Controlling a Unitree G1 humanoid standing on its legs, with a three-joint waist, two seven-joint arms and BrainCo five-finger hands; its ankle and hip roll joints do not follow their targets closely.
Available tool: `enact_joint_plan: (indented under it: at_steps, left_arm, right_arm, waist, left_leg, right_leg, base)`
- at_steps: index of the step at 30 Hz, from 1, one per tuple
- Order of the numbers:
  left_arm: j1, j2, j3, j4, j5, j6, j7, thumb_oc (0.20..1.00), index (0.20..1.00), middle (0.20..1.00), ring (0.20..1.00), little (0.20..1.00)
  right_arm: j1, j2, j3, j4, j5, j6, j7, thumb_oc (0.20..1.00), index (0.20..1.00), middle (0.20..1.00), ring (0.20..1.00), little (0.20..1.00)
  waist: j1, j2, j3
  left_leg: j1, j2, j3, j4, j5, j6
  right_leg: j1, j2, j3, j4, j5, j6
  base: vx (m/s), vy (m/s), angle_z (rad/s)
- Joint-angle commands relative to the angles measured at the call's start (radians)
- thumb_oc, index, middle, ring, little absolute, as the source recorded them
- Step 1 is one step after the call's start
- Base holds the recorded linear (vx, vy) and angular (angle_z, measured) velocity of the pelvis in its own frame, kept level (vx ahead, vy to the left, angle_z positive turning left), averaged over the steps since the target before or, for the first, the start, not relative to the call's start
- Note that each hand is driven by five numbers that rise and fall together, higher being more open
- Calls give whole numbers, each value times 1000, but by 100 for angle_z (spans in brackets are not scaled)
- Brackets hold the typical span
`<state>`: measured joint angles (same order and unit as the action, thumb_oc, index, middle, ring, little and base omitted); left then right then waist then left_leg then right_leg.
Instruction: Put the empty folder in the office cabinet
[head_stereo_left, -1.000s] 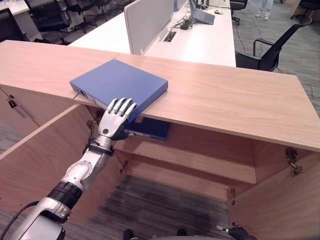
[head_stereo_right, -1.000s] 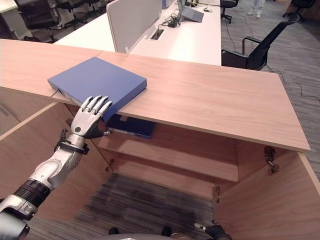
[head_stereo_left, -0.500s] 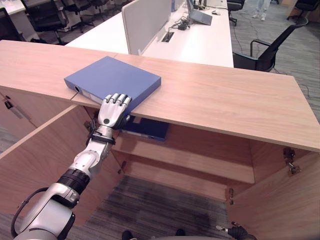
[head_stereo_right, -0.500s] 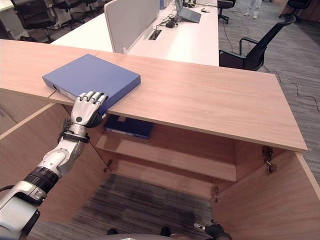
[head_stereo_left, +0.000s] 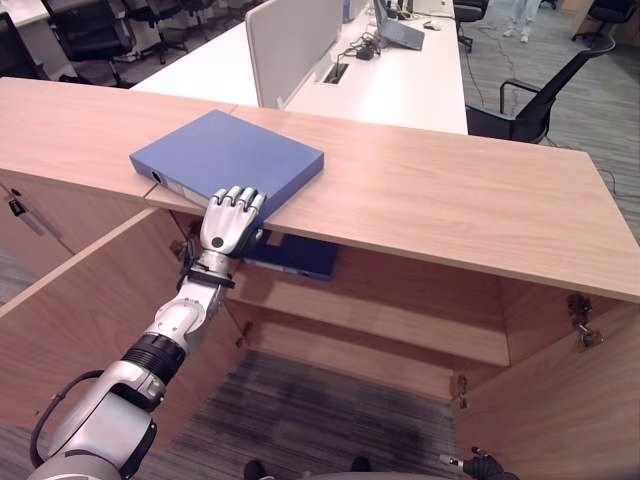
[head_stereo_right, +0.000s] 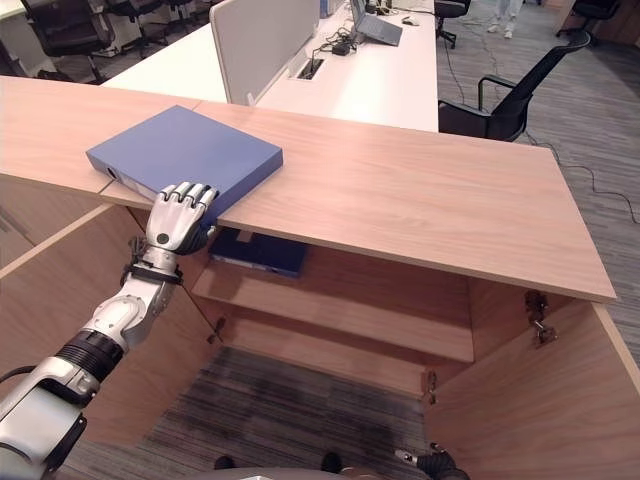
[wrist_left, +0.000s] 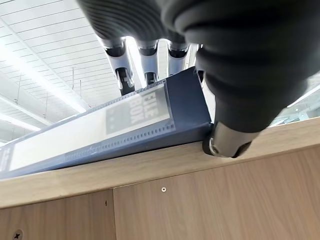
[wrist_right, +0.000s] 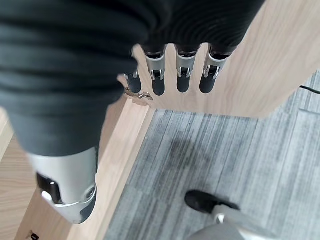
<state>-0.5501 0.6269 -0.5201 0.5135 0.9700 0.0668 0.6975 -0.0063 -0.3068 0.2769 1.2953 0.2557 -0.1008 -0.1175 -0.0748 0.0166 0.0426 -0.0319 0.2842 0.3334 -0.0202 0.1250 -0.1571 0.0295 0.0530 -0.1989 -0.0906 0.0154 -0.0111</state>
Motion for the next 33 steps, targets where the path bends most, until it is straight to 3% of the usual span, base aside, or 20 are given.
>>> enact_joint_plan:
  at_steps: [1, 4, 7, 11, 13, 14, 15, 16, 18, 23, 29, 33]
  left_arm:
    - [43, 1, -18, 234, -46, 27, -92, 200, 200, 200, 200, 200]
    - [50, -4, -1, 218, -75, 17, -83, 200, 200, 200, 200, 200]
    - [75, 15, 54, 58, -107, -8, -80, 200, 200, 200, 200, 200]
    - [184, 60, 159, -326, -145, -140, -165, 200, 200, 200, 200, 200]
    - [254, 60, 210, -482, -248, -226, -227, 200, 200, 200, 200, 200]
    - [263, 63, 219, -494, -252, -226, -236, 200, 200, 200, 200, 200]
    - [341, 62, 268, -629, -381, -294, -320, 200, 200, 200, 200, 200]
    - [361, 55, 273, -661, -444, -314, -353, 200, 200, 200, 200, 200]
    - [405, 53, 296, -714, -510, -324, -399, 200, 200, 200, 200, 200]
    - [582, 50, 441, -885, -879, -396, -500, 200, 200, 200, 200, 200]
    - [577, 76, 565, -994, -1181, -450, -572, 200, 200, 200, 200, 200]
    - [506, 99, 628, -973, -1332, -482, -581, 200, 200, 200, 200, 200]
  right_arm:
    - [-39, 18, 15, -4, 21, -16, -17, 1000, 1000, 1000, 1000, 1000]
    - [-37, 21, 12, -5, 22, -18, -20, 1000, 1000, 1000, 1000, 1000]
    - [-39, 27, 3, -10, 26, -19, -27, 1000, 1000, 1000, 1000, 1000]
    - [-39, 36, -22, -13, 34, -19, -24, 1000, 1000, 1000, 1000, 1000]
    - [-35, 37, -36, -13, 39, -18, -17, 1000, 1000, 1000, 1000, 1000]
    - [-35, 37, -34, -13, 39, -18, -17, 1000, 1000, 1000, 1000, 1000]
    - [-32, 37, -45, -14, 40, -18, -7, 1000, 1000, 1000, 1000, 1000]
    - [-32, 39, -48, -15, 41, -17, 0, 1000, 1000, 1000, 1000, 1000]
    - [-32, 38, -48, -14, 38, -15, 5, 1000, 1000, 1000, 1000, 1000]
    - [-43, 38, -53, -25, 31, -7, 49, 1000, 1000, 1000, 1000, 1000]
    - [-59, 34, -50, -37, 27, -7, 72, 1000, 1000, 1000, 1000, 1000]
    - [-62, 26, -53, -22, 28, 1, 89, 1000, 1000, 1000, 1000, 1000]
  waist:
    - [-41, -82, -14]
    - [-39, -84, -10]
    - [-30, -86, -6]
    - [-11, -84, 5]
    - [-1, -81, 12]
    - [-3, -80, 11]
    - [2, -74, 17]
    - [5, -70, 19]
    - [7, -67, 22]
    - [29, -47, 30]
    - [50, -36, 23]
    - [56, -27, 17]
  left_leg:
    - [-140, 14, -33, 78, -11, -10]
    - [-145, 13, -37, 80, -10, -10]
    - [-153, 10, -45, 83, -10, -11]
    - [-150, 2, -56, 81, -12, -9]
    - [-145, -2, -59, 78, -12, -8]
    - [-144, -2, -59, 78, -12, -8]
    - [-138, -8, -60, 74, -10, -6]
    - [-136, -10, -61, 73, -10, -6]
    - [-132, -11, -60, 70, -8, -5]
    - [-110, -22, -66, 55, -1, 0]
    - [-77, -28, -76, 34, 4, 1]
    - [-68, -29, -80, 32, 8, -1]
  right_leg:
    - [9, -21, 25, 5, -114, 81]
    - [7, -21, 23, 6, -113, 80]
    - [6, -21, 18, 6, -114, 79]
    - [14, -23, 10, 4, -118, 74]
    - [20, -24, 5, 4, -119, 71]
    - [21, -24, 5, 4, -119, 71]
    - [27, -26, 4, 4, -120, 69]
    - [29, -27, 1, 4, -119, 68]
    - [33, -27, 0, 3, -119, 68]
    - [47, -27, -10, 3, -122, 68]
    - [72, -28, -21, 3, -131, 71]
    - [84, -27, -28, 3, -138, 69]
  base:
    - [-5, 1, -6]
    - [-3, -1, -3]
    - [0, 0, 0]
    - [6, 0, 1]
    - [23, -1, 8]
    - [23, 9, 13]
    - [19, 8, 14]
    - [19, 8, 14]
    - [6, 5, 18]
    - [6, -4, 9]
    - [8, -29, 11]
    - [0, -34, 4]
